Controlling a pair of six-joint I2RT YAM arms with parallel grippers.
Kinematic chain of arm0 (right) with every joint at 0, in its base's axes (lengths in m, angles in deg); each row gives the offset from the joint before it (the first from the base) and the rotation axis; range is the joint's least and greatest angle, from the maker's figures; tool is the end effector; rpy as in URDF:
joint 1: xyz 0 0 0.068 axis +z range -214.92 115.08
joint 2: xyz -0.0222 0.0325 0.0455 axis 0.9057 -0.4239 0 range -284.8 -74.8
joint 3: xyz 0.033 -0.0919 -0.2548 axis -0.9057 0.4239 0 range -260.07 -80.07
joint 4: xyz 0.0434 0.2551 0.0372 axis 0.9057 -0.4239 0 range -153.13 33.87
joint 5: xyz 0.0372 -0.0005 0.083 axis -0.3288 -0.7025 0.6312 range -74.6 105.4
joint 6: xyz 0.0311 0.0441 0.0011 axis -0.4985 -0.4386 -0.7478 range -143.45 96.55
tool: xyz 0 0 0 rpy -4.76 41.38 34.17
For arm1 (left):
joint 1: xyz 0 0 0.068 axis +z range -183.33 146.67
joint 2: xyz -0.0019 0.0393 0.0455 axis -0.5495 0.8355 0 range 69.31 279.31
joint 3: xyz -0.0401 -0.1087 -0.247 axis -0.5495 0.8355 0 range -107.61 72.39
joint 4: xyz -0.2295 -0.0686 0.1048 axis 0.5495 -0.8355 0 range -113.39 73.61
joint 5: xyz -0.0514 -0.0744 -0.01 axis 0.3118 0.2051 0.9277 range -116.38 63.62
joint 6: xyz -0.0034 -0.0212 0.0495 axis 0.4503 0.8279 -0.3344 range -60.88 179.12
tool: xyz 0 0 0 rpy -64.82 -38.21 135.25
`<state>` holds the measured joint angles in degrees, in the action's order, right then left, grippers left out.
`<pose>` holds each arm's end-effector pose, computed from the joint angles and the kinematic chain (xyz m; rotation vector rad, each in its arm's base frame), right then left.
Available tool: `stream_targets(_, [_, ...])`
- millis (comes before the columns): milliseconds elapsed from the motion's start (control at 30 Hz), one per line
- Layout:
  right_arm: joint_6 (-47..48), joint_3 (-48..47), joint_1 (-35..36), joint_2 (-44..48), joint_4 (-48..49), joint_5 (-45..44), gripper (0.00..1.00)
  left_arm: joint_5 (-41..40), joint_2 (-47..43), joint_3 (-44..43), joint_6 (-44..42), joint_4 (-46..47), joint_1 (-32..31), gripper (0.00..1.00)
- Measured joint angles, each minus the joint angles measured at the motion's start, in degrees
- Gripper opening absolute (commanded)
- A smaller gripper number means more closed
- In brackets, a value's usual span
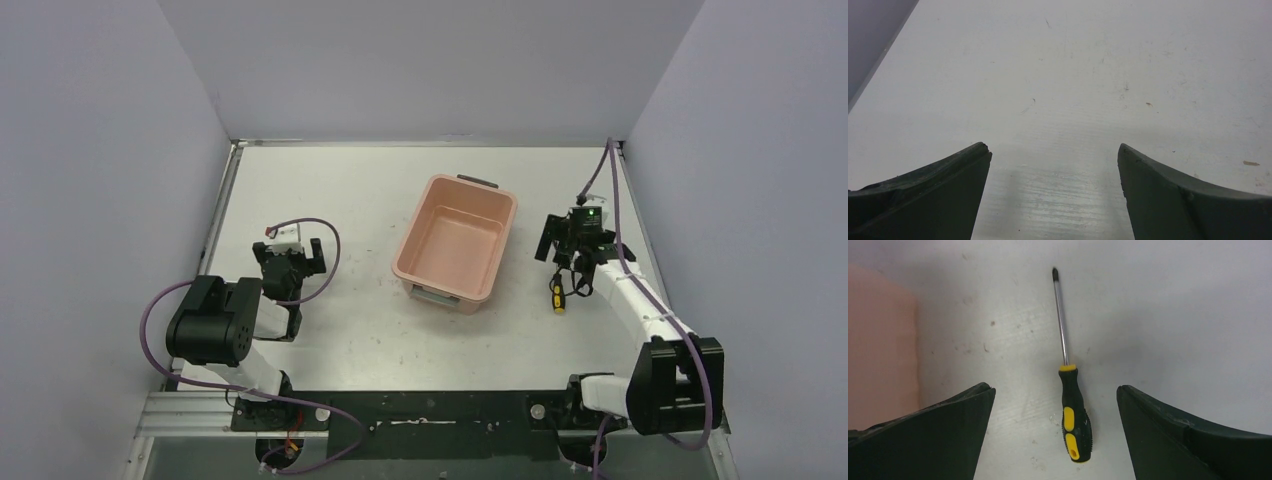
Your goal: Put the screwdriver in the bin
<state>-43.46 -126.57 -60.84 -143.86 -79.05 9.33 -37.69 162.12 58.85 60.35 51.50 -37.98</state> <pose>0.2513 0.0141 0.2434 0.3777 2.3299 0.0793 0.2440 -0.0129 0.1262 -0.0903 1.7642 0.1002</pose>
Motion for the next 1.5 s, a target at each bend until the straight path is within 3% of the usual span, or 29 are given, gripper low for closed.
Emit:
stream_targets(233, [-0.61, 1.53, -0.04, -9.18, -4.22, 1.57, 0.89, 0.0, 0.0, 0.0, 0.0, 0.0, 0.0, 0.97])
stream_targets(367, [-1.14, 1.55, -0.04, -14.64, -4.17, 1.75, 0.77, 0.0, 0.0, 0.0, 0.0, 0.0, 0.0, 0.97])
stream_targets(433, [-1.49, 1.55, -0.04, -16.17, -4.17, 1.75, 0.64, 0.0, 0.0, 0.0, 0.02, 0.0, 0.0, 0.97])
stream_targets(533, [-1.73, 2.05, -0.04, -16.87, -3.98, 1.75, 0.28, 0.0, 0.0, 0.0, 0.0, 0.0, 0.0, 0.97])
stream_targets(633, [-1.97, 2.21, -0.04, -16.87, -3.72, 1.9, 0.0, 0.0, 0.0, 0.0, 0.02, 0.0, 0.0, 0.97])
stream_targets(900, [-2.8, -0.68, -0.04, -11.61, -9.2, 2.34, 0.0, 0.0, 0.0, 0.0, 0.0, 0.0, 0.0, 0.97])
stream_targets(1100, [-6.84, -15.54, 1.81, 0.24, -14.45, 3.67, 0.0, 0.0, 0.0, 0.0, 0.02, 0.0, 0.0, 0.97])
stream_targets(1267, [-11.63, -28.41, 14.23, 3.82, -12.74, 0.9, 0.0, 0.0, 0.0, 0.0, 0.02, 0.0, 0.0, 0.97])
stream_targets(1500, [-17.38, -28.0, 32.06, -1.99, -6.23, -2.36, 0.0, 0.0, 0.0, 0.0, 0.02, 0.0, 0.0, 0.97])
